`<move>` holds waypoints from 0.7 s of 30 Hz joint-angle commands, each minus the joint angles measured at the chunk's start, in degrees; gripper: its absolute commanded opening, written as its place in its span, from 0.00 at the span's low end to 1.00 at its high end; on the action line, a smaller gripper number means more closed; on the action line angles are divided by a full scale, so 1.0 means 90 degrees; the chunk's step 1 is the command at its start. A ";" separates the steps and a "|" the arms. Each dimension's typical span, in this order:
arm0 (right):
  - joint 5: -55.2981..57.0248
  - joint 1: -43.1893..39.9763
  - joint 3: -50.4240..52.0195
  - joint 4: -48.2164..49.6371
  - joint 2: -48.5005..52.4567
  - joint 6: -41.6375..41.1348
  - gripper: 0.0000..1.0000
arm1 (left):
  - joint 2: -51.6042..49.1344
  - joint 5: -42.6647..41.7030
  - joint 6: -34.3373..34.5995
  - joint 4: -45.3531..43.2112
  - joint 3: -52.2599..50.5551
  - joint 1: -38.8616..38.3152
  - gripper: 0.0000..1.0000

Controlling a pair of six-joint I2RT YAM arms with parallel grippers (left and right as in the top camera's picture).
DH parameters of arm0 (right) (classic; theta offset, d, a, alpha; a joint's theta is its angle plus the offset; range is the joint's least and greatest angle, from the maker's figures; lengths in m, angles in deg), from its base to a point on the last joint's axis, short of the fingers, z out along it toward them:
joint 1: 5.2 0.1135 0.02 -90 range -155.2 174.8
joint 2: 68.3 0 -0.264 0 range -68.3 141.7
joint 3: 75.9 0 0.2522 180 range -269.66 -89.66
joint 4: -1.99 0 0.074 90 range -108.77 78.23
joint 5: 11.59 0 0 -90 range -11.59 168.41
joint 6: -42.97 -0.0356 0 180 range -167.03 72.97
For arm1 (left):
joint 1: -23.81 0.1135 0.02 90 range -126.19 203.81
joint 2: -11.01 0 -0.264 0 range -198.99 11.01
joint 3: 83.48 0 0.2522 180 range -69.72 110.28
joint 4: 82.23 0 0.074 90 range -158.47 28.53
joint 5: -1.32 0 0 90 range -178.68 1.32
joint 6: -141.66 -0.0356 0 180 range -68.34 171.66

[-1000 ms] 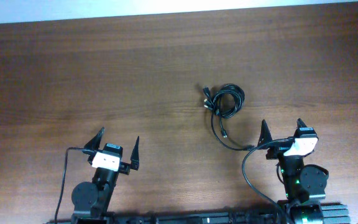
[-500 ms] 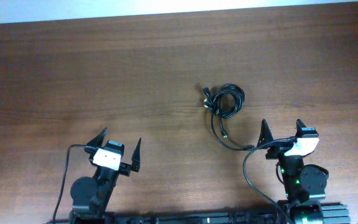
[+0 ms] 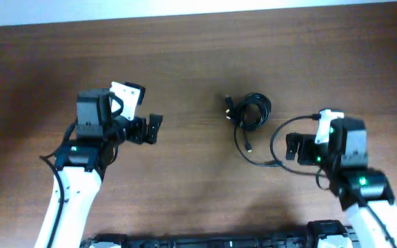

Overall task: Untangle cables
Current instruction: 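Move both grippers to the black cable bundle and grasp it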

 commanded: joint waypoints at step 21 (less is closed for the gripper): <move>0.0988 -0.0597 -0.2773 -0.2062 0.2686 -0.1035 0.99 | -0.4221 -0.1086 0.2045 0.0158 0.2540 -0.2951 0.99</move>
